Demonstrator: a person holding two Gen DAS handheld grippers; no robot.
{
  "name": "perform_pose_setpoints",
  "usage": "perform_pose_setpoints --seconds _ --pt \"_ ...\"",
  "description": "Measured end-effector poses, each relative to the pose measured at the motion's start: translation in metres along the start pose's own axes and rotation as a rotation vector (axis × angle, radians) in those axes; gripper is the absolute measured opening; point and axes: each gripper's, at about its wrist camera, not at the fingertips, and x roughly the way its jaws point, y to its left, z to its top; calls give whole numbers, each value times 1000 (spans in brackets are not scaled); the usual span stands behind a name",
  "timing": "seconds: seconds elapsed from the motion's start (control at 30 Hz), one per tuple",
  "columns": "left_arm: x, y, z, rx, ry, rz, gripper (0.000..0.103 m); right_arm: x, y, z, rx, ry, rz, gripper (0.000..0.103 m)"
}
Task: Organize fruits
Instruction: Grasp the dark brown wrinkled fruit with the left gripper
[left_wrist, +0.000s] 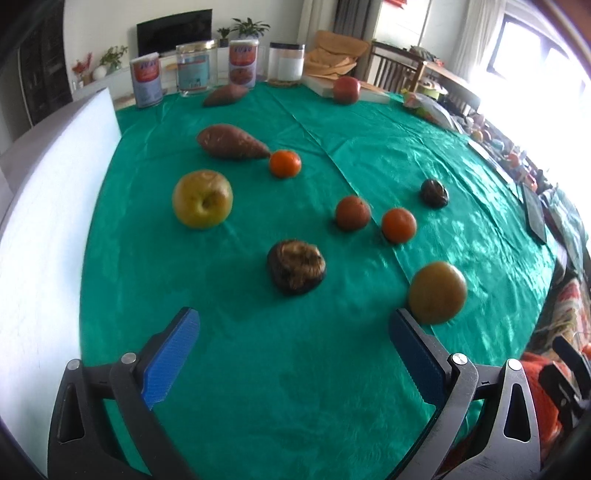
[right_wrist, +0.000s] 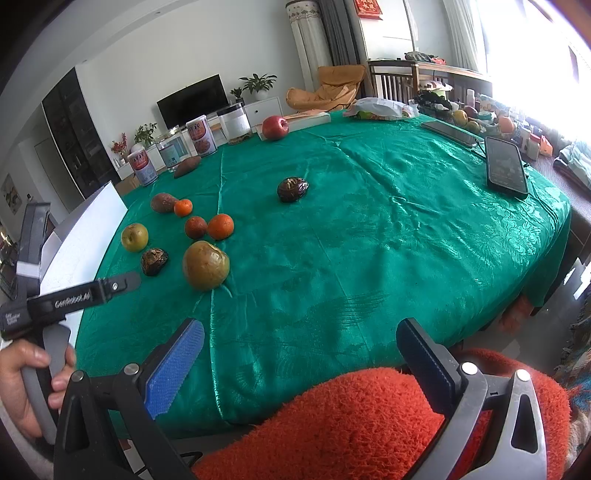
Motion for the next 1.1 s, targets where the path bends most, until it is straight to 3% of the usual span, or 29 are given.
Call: perform_pose_setpoints --seconds 0.23,0.4,0.53,0.63,0.8,0.97,1.1 --pt "30 -4 13 62 11 98 101 1 -3 -1 15 8 8 103" --pt "32 -6 13 79 -17 111 99 3 -4 0 22 18 13 103" --pt "36 -14 12 126 -18 110 76 3 -5 0 30 23 16 103" --pt "38 -14 9 127 -7 95 44 4 -6 0 32 25 14 103" --pt "22 -4 -2 96 -29 78 43 6 -8 0 44 43 24 103" --pt "-9 6 -15 63 -35 13 43 13 -10 1 55 90 57 103" --pt "-30 11 -26 37 -28 -30 43 21 -5 8 35 143 131 103"
